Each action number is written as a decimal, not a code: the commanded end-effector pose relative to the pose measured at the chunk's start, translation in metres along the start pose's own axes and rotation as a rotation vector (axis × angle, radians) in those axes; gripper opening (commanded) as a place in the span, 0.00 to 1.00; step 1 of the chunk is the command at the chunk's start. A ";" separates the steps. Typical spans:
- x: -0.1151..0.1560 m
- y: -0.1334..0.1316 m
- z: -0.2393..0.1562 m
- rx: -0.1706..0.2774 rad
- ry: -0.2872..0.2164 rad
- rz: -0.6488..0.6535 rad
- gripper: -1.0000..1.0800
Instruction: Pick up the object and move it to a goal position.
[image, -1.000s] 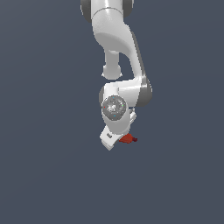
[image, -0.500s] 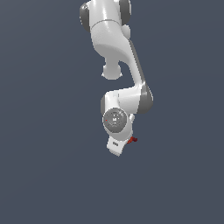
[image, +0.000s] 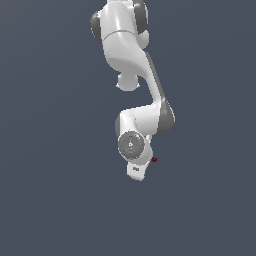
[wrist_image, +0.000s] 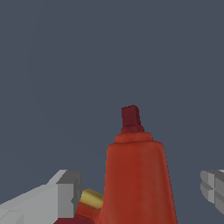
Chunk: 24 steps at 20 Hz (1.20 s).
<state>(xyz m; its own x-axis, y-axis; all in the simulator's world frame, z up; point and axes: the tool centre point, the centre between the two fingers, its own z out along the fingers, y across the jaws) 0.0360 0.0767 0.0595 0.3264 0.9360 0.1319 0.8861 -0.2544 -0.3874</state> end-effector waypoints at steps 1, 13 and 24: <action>0.001 0.000 0.001 0.007 0.004 -0.021 1.00; 0.002 0.000 0.019 0.010 0.006 -0.030 1.00; 0.002 -0.001 0.032 0.010 0.006 -0.032 0.00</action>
<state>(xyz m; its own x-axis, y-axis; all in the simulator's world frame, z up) 0.0256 0.0859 0.0311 0.3001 0.9421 0.1496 0.8927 -0.2221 -0.3921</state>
